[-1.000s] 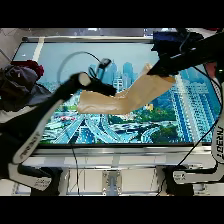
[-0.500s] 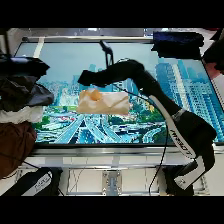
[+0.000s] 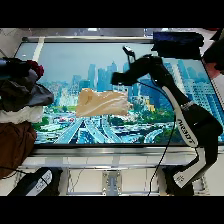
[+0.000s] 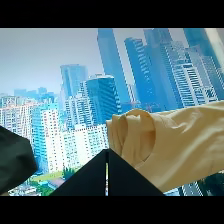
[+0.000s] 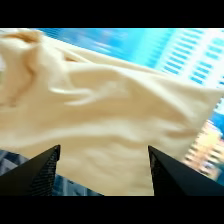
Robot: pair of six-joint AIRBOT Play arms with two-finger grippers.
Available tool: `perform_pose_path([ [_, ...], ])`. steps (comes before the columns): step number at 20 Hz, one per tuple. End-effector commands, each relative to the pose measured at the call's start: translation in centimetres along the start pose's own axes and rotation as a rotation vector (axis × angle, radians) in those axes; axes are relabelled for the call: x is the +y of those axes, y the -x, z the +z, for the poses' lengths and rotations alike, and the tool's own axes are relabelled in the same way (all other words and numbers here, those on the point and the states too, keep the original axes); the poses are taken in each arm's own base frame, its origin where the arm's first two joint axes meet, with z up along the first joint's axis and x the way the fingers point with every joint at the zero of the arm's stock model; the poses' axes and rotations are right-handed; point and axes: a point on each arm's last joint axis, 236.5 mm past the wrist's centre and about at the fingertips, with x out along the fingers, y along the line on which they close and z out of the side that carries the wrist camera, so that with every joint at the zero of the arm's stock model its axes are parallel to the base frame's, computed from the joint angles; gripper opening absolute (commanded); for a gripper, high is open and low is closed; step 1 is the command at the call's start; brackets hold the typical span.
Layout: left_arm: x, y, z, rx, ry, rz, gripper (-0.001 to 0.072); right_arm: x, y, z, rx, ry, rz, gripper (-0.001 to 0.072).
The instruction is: Fold the shirts.
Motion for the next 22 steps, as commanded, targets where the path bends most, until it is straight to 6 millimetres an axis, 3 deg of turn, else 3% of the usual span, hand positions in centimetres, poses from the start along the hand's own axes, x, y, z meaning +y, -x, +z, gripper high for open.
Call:
perform_pose_path([
  [1,0.5,-1.2,-1.1,0.038,0.014,0.001,0.0009,-7.6,-1.5,-4.7,0.159,-0.199,-0.036,0.0631],
  [5,0.8,-2.2,-1.6,0.063,0.025,-0.007,0.0009,-7.5,-6.8,-5.7,0.153,-0.341,0.105,0.0631],
  [8,0.7,-2.3,-1.6,0.064,0.026,-0.01,0.001,-4.4,-9.5,-4.9,0.136,-0.362,0.237,0.063],
  [12,0.7,-2.3,-1.7,0.065,0.027,-0.011,0.0009,-1.0,-11.5,-5.6,0.168,-0.302,0.269,0.0612],
  [13,0.5,-2.3,-1.7,0.066,0.029,-0.018,0.0009,-0.4,-11.7,-5.6,0.173,-0.29,0.273,0.0497],
  [14,0.3,-2.3,-1.8,0.073,0.03,-0.026,0.0009,0.3,-11.5,-5.3,0.168,-0.276,0.279,0.0196],
  [15,0.2,-2.2,-2.1,0.082,0.03,-0.029,0.0009,1.0,-10.9,-4.7,0.166,-0.265,0.291,0.0035],
  [16,0.2,-2.2,-2.1,0.085,0.03,-0.029,0.0009,1.6,-9.7,-4.2,0.175,-0.227,0.299,0.0015],
  [18,0.2,-2.2,-2.1,0.085,0.03,-0.029,0.0009,0.9,-6.2,-2.5,0.172,-0.152,0.266,0.0015],
  [19,0.2,-2.2,-2.1,0.085,0.03,-0.03,0.0009,-0.7,-3.7,-1.7,0.168,-0.133,0.213,0.0015],
  [22,0.2,-2.2,-2.1,0.085,0.03,-0.029,0.0009,-8.3,5.0,-0.3,0.128,-0.15,-0.025,0.0015],
])
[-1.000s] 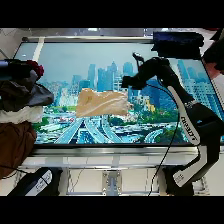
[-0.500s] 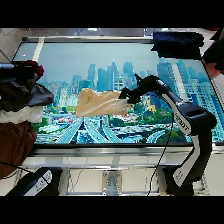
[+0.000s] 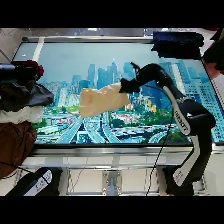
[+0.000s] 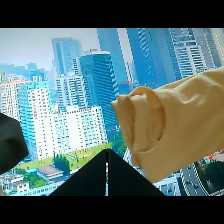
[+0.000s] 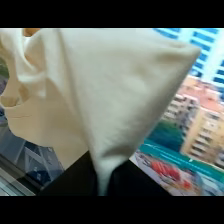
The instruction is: Fold the shirts.
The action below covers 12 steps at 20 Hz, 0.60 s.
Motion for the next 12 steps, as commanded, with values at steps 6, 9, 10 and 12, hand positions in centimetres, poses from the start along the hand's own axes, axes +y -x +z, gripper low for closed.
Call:
perform_pose_path([
  [6,-0.6,0.0,0.2,-0.007,0.009,-0.025,0.0009,-17.3,27.1,-6.2,-0.113,-0.32,-0.545,0.0014],
  [9,-1.1,0.0,0.4,-0.015,0.017,-0.048,0.0009,-22.0,31.9,-11.8,-0.138,-0.502,-0.619,0.0015],
  [10,-1.1,0.0,0.4,-0.014,0.017,-0.048,0.0009,-23.1,32.3,-14.1,-0.124,-0.556,-0.619,0.0014],
  [12,-1.1,-0.1,0.3,-0.013,0.017,-0.048,0.0009,-25.2,31.4,-19.4,-0.086,-0.668,-0.608,0.0015],
])
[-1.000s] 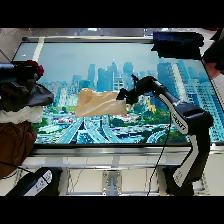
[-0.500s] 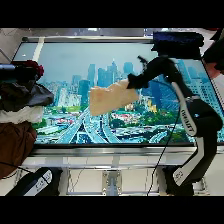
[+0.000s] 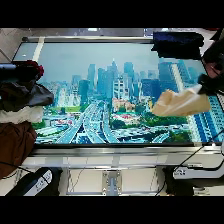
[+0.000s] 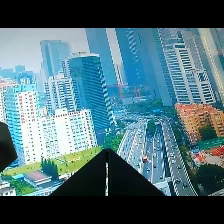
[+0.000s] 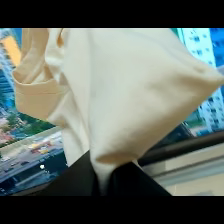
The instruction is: Fold the shirts.
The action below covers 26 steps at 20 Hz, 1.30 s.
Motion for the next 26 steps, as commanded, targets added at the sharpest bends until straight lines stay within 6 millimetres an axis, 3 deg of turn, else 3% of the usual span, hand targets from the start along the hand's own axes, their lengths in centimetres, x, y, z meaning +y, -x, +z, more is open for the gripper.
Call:
perform_pose_path([
  [1,-0.2,-0.1,0.0,-0.001,0.004,-0.01,0.001,-7.6,-2.2,-6.6,0.103,-0.179,-0.073,0.0015],
  [3,-0.2,-0.1,0.0,-0.001,0.004,-0.009,0.0009,-10.4,-5.2,-12.6,0.222,-0.253,-0.131,0.0016],
  [4,-0.2,-0.1,0.0,-0.001,0.004,-0.01,0.0009,-11.5,-6.1,-15.6,0.287,-0.282,-0.158,0.0083],
  [6,-0.2,-0.1,0.0,0.0,0.004,-0.01,0.0009,-12.8,-6.0,-19.9,0.393,-0.339,-0.189,0.0668],
  [8,-0.2,-0.1,0.0,0.0,0.004,-0.01,0.0009,-12.5,-3.8,-20.7,0.42,-0.36,-0.156,0.0689],
  [10,-0.2,-0.1,0.0,0.0,0.004,-0.01,0.0009,-9.9,-1.2,-17.1,0.267,-0.342,-0.035,0.0689],
  [12,-0.2,-0.1,0.0,0.0,0.004,-0.009,0.001,-5.4,2.6,-11.2,0.016,-0.276,0.162,0.0687],
  [13,-0.2,-0.1,0.0,0.0,0.004,-0.009,0.0009,-3.3,4.9,-8.7,-0.096,-0.229,0.237,0.0591],
  [14,-0.2,-0.1,0.0,0.0,0.004,-0.01,0.001,-1.1,7.2,-6.6,-0.197,-0.172,0.294,0.0246],
  [15,-0.2,-0.1,0.0,0.0,0.004,-0.01,0.001,0.8,9.1,-5.2,-0.278,-0.103,0.32,0.0034],
  [18,-0.2,-0.1,-0.1,0.003,0.004,-0.011,0.001,6.4,11.4,-4.5,-0.381,0.231,0.333,0.0014],
  [21,-0.3,-0.1,-0.2,0.01,0.004,-0.013,0.001,10.3,11.6,-4.5,-0.42,0.375,0.346,0.0016],
  [26,-0.3,-0.1,-0.2,0.01,0.004,-0.013,0.001,12.1,11.7,-4.6,-0.44,0.423,0.353,0.0016],
])
